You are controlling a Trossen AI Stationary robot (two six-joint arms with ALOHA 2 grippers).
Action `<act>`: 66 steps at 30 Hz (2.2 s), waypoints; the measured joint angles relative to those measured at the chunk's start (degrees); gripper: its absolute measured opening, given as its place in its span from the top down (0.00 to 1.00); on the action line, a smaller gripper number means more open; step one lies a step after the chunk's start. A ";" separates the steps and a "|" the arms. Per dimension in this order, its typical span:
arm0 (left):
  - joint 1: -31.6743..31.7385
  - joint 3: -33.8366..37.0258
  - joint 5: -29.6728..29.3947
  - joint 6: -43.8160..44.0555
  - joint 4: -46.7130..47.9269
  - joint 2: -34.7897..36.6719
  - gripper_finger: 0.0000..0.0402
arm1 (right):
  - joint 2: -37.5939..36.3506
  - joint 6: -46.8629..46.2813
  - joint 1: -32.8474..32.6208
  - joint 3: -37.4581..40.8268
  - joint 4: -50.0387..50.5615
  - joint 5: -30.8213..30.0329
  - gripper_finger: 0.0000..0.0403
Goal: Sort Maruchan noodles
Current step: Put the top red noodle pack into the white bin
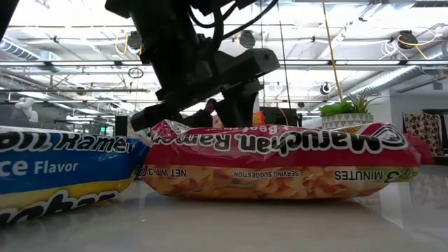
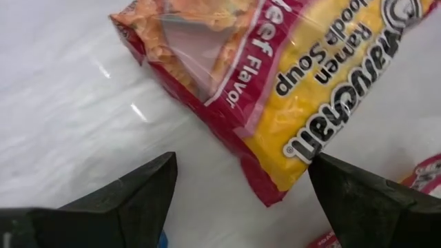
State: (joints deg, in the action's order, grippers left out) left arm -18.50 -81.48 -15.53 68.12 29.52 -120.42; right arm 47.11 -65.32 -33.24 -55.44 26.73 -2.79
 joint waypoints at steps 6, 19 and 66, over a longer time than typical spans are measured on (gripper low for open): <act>0.02 1.30 -0.26 -5.25 -2.76 -0.13 0.25 | 0.62 1.31 1.10 0.00 0.06 -0.09 0.37; -0.42 1.39 -3.60 -14.28 -3.90 -0.39 0.45 | 2.12 1.58 1.44 0.00 0.08 -0.11 0.37; 7.95 -2.61 2.51 -2.34 -25.21 13.70 0.99 | 21.96 70.27 4.00 -23.50 23.69 -20.07 0.37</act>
State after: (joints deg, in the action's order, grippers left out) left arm -10.55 -84.09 -13.03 65.78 4.31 -106.72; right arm 69.08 4.95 -29.23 -78.94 50.42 -22.85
